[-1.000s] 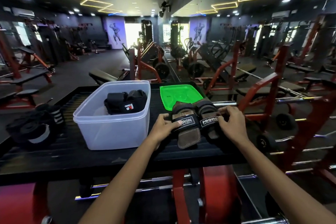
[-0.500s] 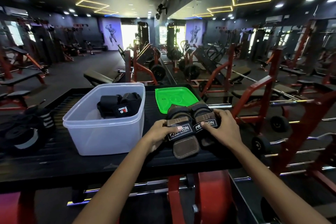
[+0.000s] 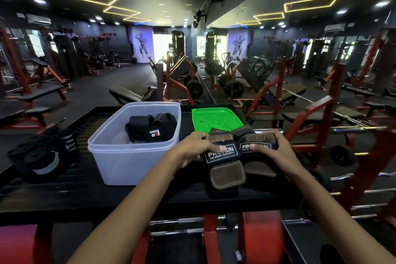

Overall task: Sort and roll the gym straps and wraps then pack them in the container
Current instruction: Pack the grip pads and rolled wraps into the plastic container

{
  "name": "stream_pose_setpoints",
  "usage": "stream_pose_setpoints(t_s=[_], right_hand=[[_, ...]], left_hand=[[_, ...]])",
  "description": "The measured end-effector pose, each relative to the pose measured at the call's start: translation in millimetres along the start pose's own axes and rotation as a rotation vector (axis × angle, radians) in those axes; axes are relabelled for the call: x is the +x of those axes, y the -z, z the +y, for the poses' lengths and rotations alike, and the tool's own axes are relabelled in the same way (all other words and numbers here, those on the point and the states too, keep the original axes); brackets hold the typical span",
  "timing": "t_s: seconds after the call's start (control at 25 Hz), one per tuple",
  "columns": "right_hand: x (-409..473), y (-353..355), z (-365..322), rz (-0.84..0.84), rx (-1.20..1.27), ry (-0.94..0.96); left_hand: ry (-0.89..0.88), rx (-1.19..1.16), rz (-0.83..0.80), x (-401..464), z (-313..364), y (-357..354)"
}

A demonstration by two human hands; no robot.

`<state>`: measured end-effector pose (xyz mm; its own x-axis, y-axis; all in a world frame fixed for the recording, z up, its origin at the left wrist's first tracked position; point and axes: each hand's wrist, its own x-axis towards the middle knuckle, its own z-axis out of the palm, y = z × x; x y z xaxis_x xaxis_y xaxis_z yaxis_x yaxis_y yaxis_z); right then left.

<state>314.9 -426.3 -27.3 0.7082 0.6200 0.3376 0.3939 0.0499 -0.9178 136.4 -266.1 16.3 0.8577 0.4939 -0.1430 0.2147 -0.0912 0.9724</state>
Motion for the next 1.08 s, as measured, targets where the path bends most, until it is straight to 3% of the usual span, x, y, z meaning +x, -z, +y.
stream_pose_setpoints(t_s=[0.16, 0.36, 0.56, 0.68, 0.8, 0.96, 1.08], right_hand=[[16.6, -10.0, -50.0, -0.061, 0.244, 0.069], [47.7, -62.4, -111.6, -0.141, 0.239, 0.205], [75.9, -147.5, -148.9, -0.269, 0.211, 0.300], [87.0, -191.3, -157.1, -0.421, 0.135, 0.296], [97.2, -223.0, -148.1, -0.545, 0.017, 0.256], [102.8, -227.1, -131.3, -0.536, 0.017, 0.133], [105.3, -223.3, -126.0, -0.545, -0.126, 0.114]], left_hand=[[-0.116, 0.101, 0.029, -21.3, 44.5, 29.2], [-0.271, 0.137, 0.144, -57.0, 77.0, 110.3], [-0.311, 0.101, 0.284, -76.1, 58.6, 212.6], [-0.241, 0.243, 0.363, -68.7, 34.3, 252.0], [-0.174, 0.445, 0.334, -59.5, 18.0, 272.5], [-0.225, 0.497, 0.216, -43.9, 14.4, 278.9], [-0.237, 0.616, 0.138, -28.6, 17.6, 280.7]])
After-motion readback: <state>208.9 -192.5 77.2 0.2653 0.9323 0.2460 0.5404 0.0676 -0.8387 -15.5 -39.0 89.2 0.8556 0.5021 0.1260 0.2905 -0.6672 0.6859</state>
